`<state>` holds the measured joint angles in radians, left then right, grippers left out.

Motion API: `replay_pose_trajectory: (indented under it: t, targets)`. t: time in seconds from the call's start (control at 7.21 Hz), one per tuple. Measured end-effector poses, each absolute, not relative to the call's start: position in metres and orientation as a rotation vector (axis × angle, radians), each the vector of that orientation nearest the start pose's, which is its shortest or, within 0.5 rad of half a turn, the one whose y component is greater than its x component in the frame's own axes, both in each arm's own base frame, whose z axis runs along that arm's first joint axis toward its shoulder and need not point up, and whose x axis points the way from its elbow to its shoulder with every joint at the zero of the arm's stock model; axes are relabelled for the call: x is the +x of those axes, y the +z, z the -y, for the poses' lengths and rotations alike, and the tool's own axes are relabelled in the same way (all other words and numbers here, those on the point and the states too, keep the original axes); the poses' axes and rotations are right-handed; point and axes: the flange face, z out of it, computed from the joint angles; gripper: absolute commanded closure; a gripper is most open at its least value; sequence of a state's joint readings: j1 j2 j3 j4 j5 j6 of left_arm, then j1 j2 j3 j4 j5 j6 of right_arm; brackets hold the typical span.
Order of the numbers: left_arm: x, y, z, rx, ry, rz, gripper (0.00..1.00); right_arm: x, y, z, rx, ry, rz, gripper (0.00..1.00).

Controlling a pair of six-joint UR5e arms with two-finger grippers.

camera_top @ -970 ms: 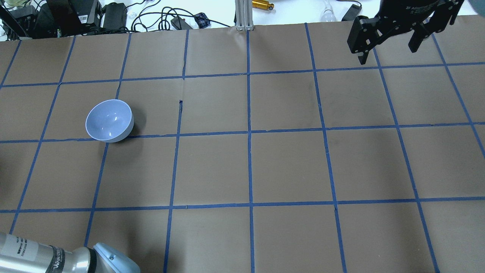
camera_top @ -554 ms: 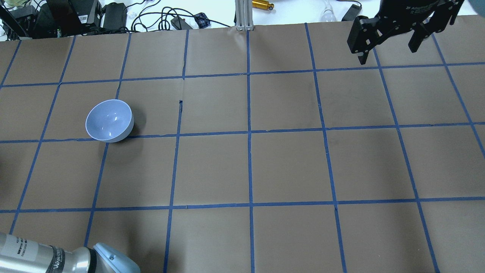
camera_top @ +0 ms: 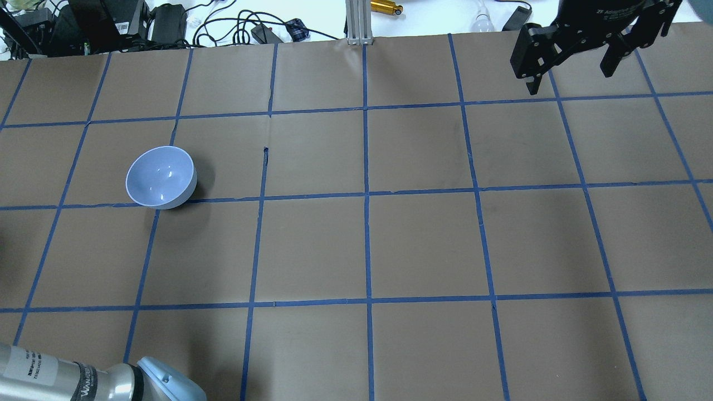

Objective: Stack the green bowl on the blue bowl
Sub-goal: 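Close the left gripper on the mint-green bowl rim, then lift the mint-green bowl and carry it over the pale blue bowl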

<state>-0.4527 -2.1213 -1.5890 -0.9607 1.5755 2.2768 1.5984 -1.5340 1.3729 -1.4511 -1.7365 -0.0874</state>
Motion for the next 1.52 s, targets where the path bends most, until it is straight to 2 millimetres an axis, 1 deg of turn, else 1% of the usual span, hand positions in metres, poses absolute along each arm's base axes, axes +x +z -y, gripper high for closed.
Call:
replay_pose_trajectory:
  t: [0.14,0.28,0.69,0.83,1.11,1.25,1.39,1.52]
  targets:
    - [0.524,0.230,0.409,1.704,0.015,-2.603,1.00,0.131,0.556,0.503,-0.184,-0.060,-3.303,0.00]
    - [0.511,0.247,0.416,1.711,0.017,-2.604,1.00,0.131,0.556,0.503,-0.184,-0.060,-3.303,0.00]
    - [0.448,0.304,0.455,1.720,0.032,-2.594,1.00,0.130,0.556,0.503,-0.183,-0.060,-3.303,0.00]
    - [0.418,0.322,0.473,1.724,0.039,-2.581,1.00,0.131,0.556,0.503,-0.184,-0.060,-3.303,0.00]
    - [0.333,0.357,0.517,1.713,0.058,-2.555,1.00,0.131,0.556,0.503,-0.184,-0.060,-3.303,0.00]
    - [0.286,0.370,0.534,1.682,0.059,-2.573,1.00,0.131,0.556,0.503,-0.184,-0.060,-3.303,0.00]
    - [0.235,0.378,0.550,1.652,0.056,-2.594,1.00,0.131,0.556,0.503,-0.184,-0.060,-3.303,0.00]
    - [0.180,0.383,0.564,1.620,0.050,-2.611,1.00,0.131,0.556,0.503,-0.184,-0.060,-3.303,0.00]
